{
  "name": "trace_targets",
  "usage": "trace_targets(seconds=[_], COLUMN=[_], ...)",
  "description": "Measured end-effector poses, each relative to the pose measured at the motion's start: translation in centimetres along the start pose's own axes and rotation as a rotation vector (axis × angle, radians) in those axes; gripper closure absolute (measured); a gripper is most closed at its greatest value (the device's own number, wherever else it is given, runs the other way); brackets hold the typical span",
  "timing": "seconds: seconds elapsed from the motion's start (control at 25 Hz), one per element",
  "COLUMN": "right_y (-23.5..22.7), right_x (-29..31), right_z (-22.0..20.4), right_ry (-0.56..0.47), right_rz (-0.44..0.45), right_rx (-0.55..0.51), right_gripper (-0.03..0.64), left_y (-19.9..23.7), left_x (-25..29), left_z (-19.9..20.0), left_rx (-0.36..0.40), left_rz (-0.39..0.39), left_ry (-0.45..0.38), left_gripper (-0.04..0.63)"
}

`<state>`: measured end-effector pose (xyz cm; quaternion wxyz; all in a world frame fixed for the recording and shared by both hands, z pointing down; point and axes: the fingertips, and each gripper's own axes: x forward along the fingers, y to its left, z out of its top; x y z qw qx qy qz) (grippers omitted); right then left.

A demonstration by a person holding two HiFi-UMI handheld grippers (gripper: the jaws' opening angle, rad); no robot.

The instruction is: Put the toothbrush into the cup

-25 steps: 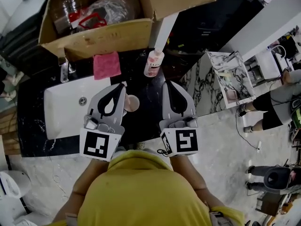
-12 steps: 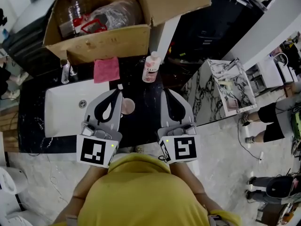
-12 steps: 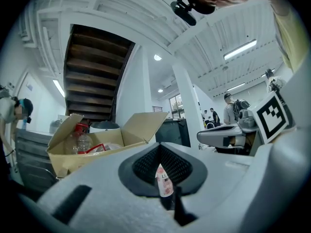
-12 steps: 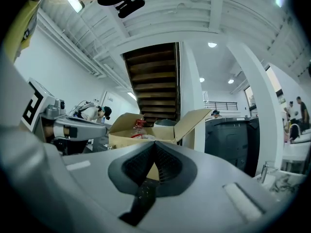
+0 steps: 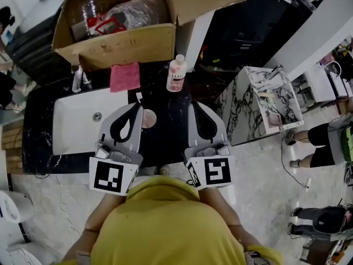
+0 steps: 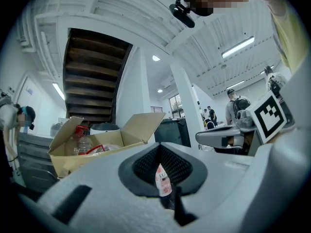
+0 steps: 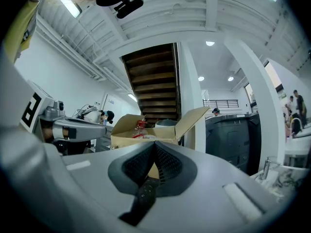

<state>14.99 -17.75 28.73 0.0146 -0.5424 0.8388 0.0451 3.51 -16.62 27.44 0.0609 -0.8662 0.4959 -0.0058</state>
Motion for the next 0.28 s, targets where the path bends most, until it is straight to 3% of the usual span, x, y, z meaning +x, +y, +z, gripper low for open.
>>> trace_targets(seconds=[0.28], right_y=[0.01], right_x=[0.06], right_z=[0.66], right_ry=[-0.009], right_rz=[0.004], right_rx=[-0.013], right_gripper=[0.604], left_y=[-0.01], left_x=[0.17], left_z=[0.09], left_rx=[0.007], left_rz=[-0.004], left_ry=[0.003], left_gripper=[0.592])
